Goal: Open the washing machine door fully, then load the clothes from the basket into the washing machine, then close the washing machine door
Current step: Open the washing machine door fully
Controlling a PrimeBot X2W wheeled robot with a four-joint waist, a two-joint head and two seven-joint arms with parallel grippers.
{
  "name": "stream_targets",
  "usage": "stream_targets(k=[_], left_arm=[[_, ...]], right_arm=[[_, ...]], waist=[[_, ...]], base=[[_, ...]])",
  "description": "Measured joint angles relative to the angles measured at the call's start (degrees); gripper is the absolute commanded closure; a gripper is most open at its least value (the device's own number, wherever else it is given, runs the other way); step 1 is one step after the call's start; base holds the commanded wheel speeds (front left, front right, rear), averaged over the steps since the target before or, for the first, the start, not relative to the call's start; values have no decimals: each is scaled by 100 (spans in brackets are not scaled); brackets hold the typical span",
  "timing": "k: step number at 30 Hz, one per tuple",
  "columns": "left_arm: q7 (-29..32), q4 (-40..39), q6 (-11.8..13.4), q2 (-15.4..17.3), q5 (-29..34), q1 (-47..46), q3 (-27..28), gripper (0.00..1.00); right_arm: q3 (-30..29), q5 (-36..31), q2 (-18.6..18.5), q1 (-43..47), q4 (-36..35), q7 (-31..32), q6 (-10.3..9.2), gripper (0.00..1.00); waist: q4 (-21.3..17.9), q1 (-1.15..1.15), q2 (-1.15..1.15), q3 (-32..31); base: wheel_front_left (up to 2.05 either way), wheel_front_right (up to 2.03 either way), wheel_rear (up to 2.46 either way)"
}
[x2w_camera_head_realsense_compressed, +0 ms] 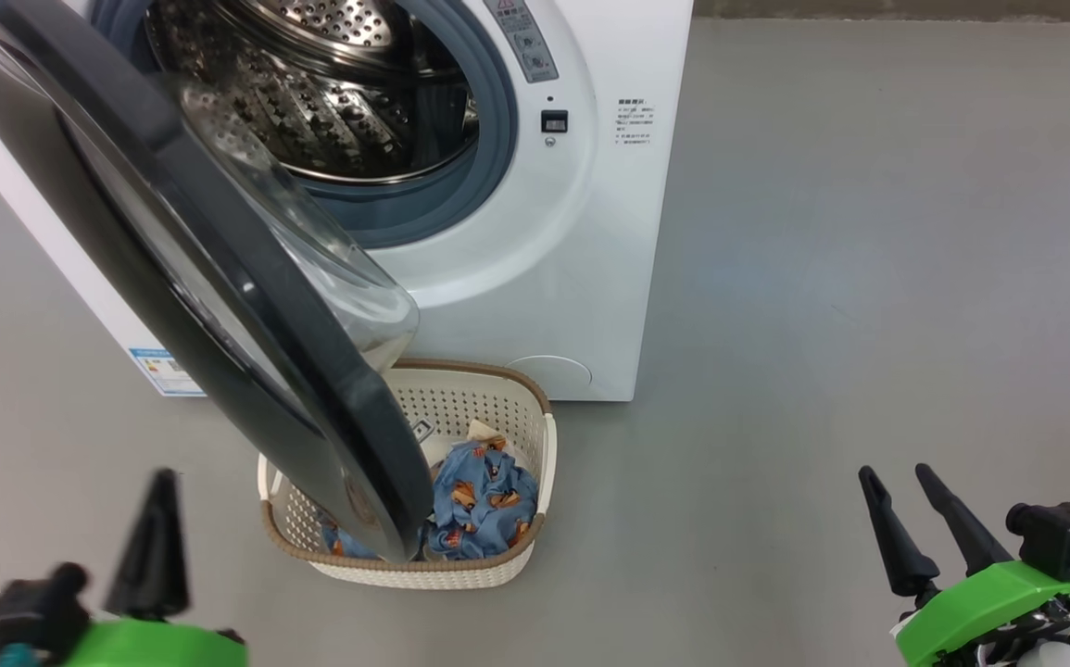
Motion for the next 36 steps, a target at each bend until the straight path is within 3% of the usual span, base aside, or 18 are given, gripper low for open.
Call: stream_targets(k=[5,10,14,21,28,36], left_arm=[[-1,-593,15,-100,8,-122,465,100],[-1,-1269,112,-148,35,-132,426,100],[4,-2006,168,-159,77,-126,-27,100],[545,-2981,220,-158,51,-125,-1199,100],[713,-2559,339,-155,-409,-128,-2041,100],[488,-1306,363,-153,-693,-377,-2230,100]], right_arm=[[-145,-290,10,2,-115,0,0,0],[-304,-559,16,43,-209,0,0,0],[-438,-715,67,224,-279,0,0,0],[-592,-967,140,353,-369,0,0,0],[-649,-1037,213,370,-407,0,0,0],[-649,-1044,219,369,-408,0,0,0]], waist=[[10,0,0,-3],[-10,0,0,-30],[-53,0,0,-51],[-147,0,0,-53],[-240,0,0,-13],[-330,0,0,64]], base=[[0,0,0],[0,0,0],[0,0,0],[0,0,0],[0,0,0],[0,0,0]])
